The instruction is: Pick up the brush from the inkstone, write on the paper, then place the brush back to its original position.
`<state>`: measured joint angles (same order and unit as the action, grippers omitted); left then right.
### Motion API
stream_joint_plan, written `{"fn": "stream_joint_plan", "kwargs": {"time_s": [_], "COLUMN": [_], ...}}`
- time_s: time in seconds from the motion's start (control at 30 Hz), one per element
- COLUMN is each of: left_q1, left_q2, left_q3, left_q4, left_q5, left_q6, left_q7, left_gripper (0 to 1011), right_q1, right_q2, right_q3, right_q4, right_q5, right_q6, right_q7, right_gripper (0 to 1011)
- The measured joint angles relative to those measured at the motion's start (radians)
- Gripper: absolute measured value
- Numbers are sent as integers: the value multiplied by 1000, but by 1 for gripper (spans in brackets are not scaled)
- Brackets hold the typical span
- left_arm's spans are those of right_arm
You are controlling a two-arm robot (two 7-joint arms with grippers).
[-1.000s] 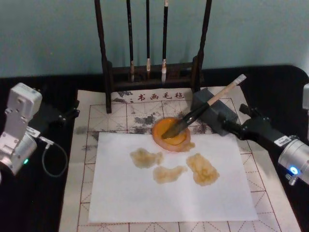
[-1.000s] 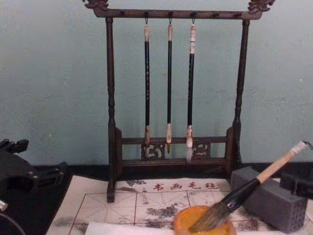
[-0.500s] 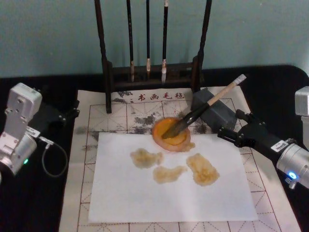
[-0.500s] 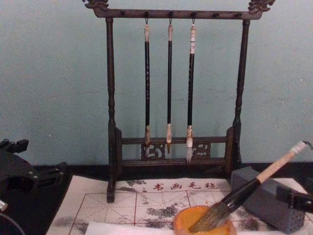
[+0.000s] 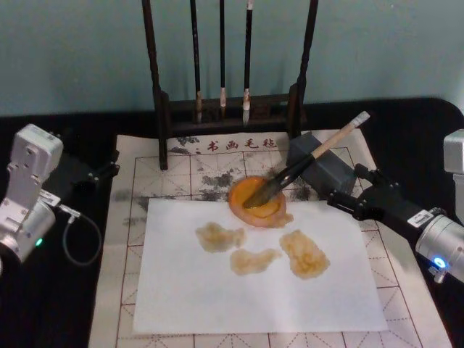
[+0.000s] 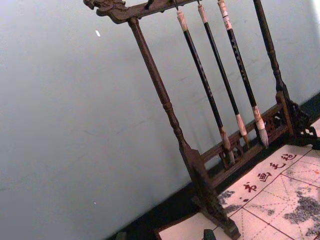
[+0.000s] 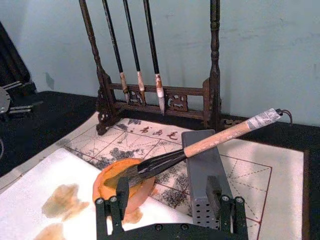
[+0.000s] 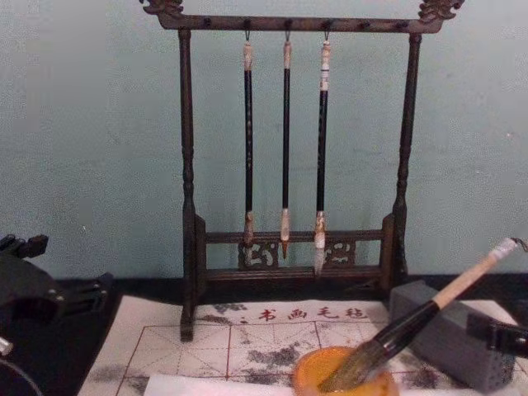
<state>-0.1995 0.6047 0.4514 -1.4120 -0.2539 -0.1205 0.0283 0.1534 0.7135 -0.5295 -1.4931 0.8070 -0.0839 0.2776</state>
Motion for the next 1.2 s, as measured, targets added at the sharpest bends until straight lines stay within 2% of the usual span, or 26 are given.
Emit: {"fn": "stream_joint_plan", "kwargs": {"time_s": [1.2], "left_q1": [0], "left_q2": [0], "left_q3": [0], "left_q4": [0], "left_q5": [0], "left_q6": [0], "left_q7": [0], "left_gripper": [1001], "right_q1": [1], "right_q2": [0], "right_q3": [0], "right_q4": [0], "right_q5": [3], "right_q6": [0], "right_q7": [-1], "right_gripper": [1000]}}
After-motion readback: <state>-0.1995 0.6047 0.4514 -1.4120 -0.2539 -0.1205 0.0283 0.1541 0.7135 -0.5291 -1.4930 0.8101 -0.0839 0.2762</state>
